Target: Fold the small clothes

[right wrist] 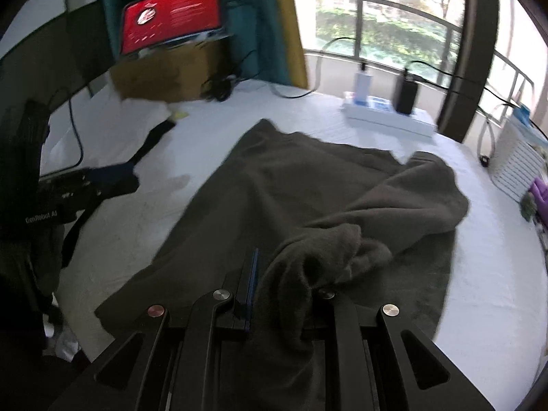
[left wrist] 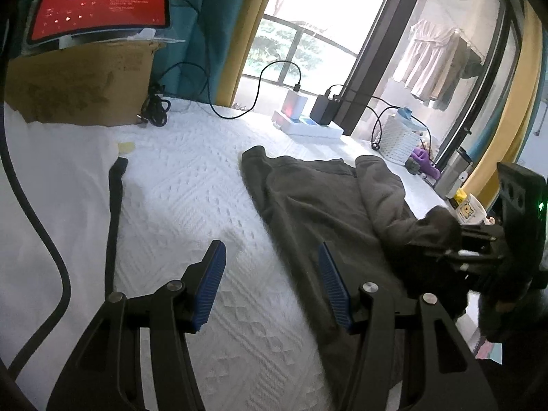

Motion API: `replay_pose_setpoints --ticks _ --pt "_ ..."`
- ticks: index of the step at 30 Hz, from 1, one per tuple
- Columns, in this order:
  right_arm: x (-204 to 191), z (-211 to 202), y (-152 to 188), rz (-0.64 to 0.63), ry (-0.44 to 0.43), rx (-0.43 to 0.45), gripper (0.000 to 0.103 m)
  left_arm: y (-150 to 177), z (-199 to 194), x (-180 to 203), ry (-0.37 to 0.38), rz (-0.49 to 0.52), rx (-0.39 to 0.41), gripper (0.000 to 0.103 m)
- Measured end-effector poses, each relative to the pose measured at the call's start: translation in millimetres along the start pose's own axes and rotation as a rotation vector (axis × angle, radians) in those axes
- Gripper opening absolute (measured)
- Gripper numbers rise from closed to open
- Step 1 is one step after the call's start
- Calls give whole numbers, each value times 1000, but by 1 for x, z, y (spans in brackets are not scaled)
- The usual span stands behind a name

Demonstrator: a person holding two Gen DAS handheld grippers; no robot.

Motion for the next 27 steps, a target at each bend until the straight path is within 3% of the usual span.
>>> replay_pose_setpoints --ticks 11,13,17,18,24,27 --pt "-66 19 21 -94 -58 -49 18 -1 -25 8 -18 34 31 58" --pt "-77 19 26 -107 -72 -50 25 -3 -29 7 -29 33 34 58" --pt "-98 9 33 -138 -140 -47 65 -5 -39 3 -72 42 41 58" --pt "-103 5 35 -148 -151 -35 68 -7 -42 3 -82 46 44 58" --pt "-85 -25 32 -103 -135 21 69 -13 -42 19 -84 71 43 61" --pt "-57 -46 29 -42 -101 67 69 -11 -28 46 -28 109 14 61"
Point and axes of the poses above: each gripper's, at about its wrist camera, not at the fingertips, and z roughly the way its jaws point, x to its right, y to its underside, the point moved 9 cm from there along z, roughly the way its jaws point, and after that the axes turned 3 degrees about z, right-handed, at the moved point
